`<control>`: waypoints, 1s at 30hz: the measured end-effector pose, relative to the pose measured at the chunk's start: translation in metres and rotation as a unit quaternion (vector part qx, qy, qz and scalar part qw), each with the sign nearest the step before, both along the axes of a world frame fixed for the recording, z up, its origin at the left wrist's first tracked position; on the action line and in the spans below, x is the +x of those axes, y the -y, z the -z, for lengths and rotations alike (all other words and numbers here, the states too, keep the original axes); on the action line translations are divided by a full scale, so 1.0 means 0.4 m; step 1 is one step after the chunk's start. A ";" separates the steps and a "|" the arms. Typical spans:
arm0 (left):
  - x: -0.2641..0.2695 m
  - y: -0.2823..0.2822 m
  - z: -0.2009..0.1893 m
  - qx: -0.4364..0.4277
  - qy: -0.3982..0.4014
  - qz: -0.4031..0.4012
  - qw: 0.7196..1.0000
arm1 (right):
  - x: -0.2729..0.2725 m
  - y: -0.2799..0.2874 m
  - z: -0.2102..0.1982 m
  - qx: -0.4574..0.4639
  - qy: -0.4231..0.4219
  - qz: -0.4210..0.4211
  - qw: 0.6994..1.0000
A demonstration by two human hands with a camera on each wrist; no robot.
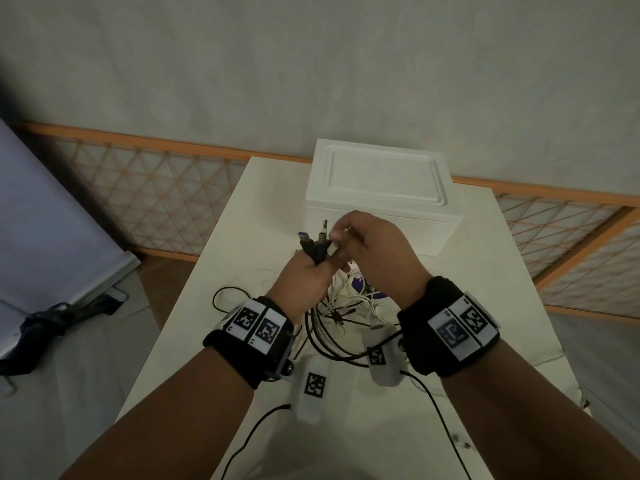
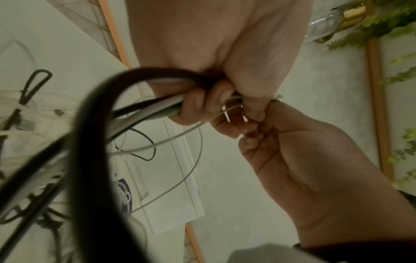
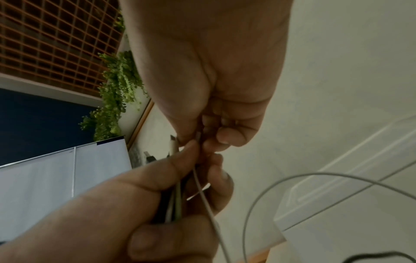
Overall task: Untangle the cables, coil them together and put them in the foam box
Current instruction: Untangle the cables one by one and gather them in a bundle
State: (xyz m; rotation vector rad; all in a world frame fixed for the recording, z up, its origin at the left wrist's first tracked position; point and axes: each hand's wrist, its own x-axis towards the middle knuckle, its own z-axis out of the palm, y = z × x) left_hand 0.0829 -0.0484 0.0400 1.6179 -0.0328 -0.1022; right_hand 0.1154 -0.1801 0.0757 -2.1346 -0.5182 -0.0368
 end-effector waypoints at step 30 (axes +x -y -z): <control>0.027 -0.143 -0.065 -0.229 -0.058 -0.125 0.964 | 0.003 0.111 0.043 -0.064 -0.064 0.080 0.993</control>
